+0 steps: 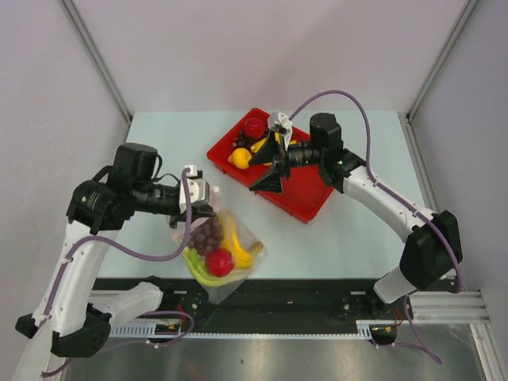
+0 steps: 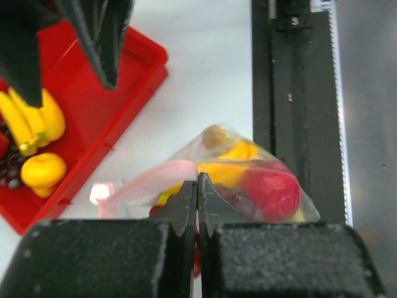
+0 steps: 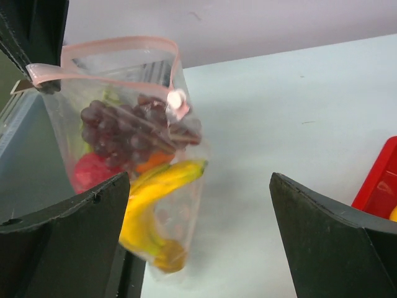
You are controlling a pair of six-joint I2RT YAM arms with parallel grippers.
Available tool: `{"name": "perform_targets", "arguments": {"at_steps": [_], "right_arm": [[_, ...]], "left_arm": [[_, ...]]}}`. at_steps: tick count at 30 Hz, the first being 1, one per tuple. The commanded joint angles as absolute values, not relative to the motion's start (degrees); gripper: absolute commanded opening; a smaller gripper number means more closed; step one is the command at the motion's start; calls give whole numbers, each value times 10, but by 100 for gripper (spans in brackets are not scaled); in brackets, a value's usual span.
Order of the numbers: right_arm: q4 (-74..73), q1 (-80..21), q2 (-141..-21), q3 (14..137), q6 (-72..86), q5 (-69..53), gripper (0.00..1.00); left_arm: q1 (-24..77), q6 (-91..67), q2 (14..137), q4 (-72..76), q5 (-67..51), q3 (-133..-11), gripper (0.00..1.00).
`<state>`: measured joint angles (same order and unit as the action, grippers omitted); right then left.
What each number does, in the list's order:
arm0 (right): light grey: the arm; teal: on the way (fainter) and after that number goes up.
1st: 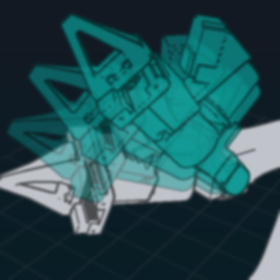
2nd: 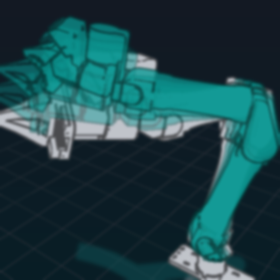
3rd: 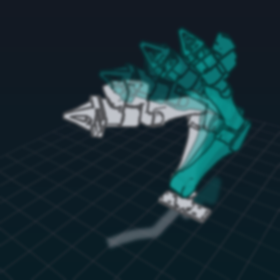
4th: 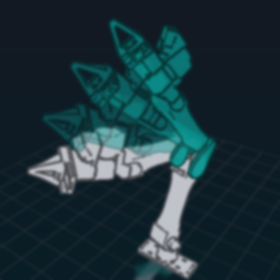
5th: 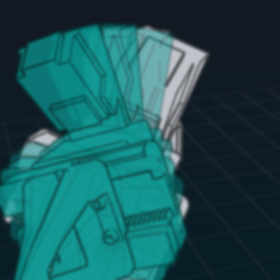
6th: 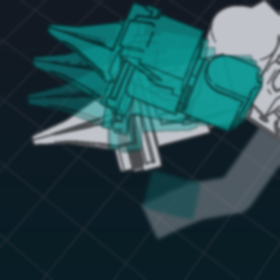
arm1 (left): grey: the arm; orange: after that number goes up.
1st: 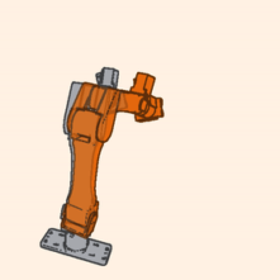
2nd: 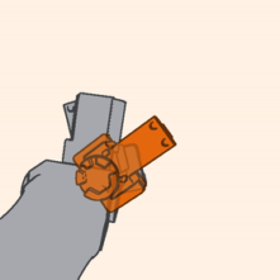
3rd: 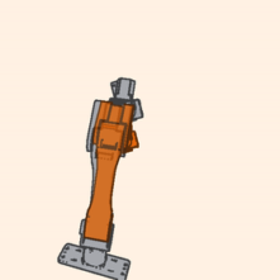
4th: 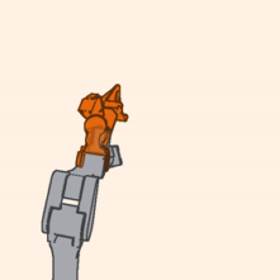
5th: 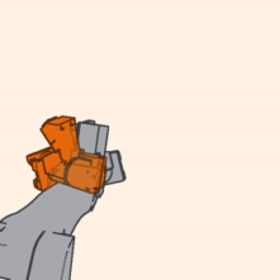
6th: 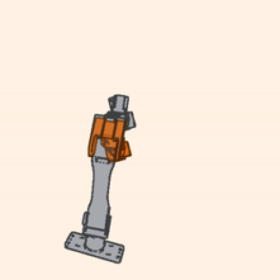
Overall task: Place the food in the zip-top bag and seal the zipper
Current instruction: Adjust the zipper food storage bag at the center of the board.
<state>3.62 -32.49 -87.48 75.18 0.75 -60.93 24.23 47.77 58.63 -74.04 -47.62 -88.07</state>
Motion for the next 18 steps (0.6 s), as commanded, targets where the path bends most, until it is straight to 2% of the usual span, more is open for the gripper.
{"name": "perform_targets", "arguments": {"at_steps": [1, 7, 12, 18], "right_arm": [[47, -322, -890, 772, -42, -659, 100], [4, -320, -916, 772, -57, -725, 100], [-24, -322, -918, 772, -20, -758, 99], [-182, -310, -903, 772, -141, -734, 100]], "left_arm": [[265, 563, 588, -765, -558, -906, 0], [334, 603, 584, -781, -539, -889, 0], [351, 604, 599, -761, -519, -887, 0], [351, 575, 593, -720, -509, -865, 0]]}}
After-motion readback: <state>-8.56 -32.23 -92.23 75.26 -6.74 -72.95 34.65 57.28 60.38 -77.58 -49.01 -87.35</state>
